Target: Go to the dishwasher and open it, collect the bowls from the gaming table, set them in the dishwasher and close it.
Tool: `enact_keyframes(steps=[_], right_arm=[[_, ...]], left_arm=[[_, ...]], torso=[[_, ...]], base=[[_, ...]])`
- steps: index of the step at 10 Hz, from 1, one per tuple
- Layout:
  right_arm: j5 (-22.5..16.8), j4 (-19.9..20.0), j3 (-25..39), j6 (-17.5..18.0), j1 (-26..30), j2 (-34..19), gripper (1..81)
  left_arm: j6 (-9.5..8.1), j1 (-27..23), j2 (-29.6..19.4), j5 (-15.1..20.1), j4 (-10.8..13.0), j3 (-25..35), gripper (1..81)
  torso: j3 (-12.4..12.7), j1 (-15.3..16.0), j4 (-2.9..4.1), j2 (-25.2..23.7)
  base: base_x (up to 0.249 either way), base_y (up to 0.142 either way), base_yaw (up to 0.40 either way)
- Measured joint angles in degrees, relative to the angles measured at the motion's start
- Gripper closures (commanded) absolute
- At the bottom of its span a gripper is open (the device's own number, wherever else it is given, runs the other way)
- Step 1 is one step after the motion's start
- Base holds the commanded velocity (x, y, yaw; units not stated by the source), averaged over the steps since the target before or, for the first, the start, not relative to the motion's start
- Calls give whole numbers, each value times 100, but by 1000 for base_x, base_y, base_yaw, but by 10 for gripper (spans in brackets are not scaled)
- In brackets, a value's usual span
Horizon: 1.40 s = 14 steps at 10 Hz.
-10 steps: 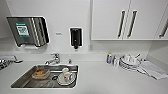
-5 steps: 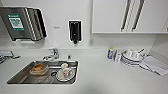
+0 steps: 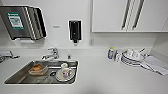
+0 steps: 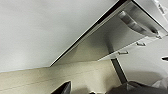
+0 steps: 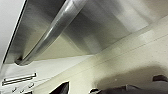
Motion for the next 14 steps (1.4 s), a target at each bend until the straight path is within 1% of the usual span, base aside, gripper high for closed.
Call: enact_keyframes(steps=[1,3,5,7,8,9,10,11,13,14], right_arm=[[-102,0,118,151,104,-118,10],[-404,-5,262,356,344,-265,10],[-675,-5,315,507,521,-265,10],[-775,-2,321,551,579,-261,10],[-850,13,317,562,683,-223,10],[-983,35,299,571,805,-135,10],[-1136,83,235,577,918,-24,10],[-1208,110,163,590,1025,52,10],[-1423,163,59,642,1193,262,10],[-1632,207,-60,736,1349,513,10]], left_arm=[[0,7,0,-5,0,-2,10],[2,-4,-50,-16,4,5,10],[2,-215,-254,-11,4,256,10],[0,-391,-295,-2,4,601,10],[-2,-469,-232,20,6,714,10],[-2,-521,-110,20,6,736,10],[0,-516,16,91,9,736,10],[0,-499,50,168,9,736,10],[0,-469,33,210,9,723,10],[0,-472,35,218,9,678,10]], torso=[[0,112,0,-181],[0,186,0,-295],[0,177,0,-280],[0,179,0,-282],[0,179,0,-282],[0,179,0,-282],[0,179,0,-282],[0,179,0,-282],[0,179,0,-282],[-2,179,0,-282]], base=[[0,0,0],[0,0,0],[0,0,0],[0,0,0],[0,0,0],[0,0,0],[0,0,0],[0,0,0],[0,0,0],[0,0,0]])
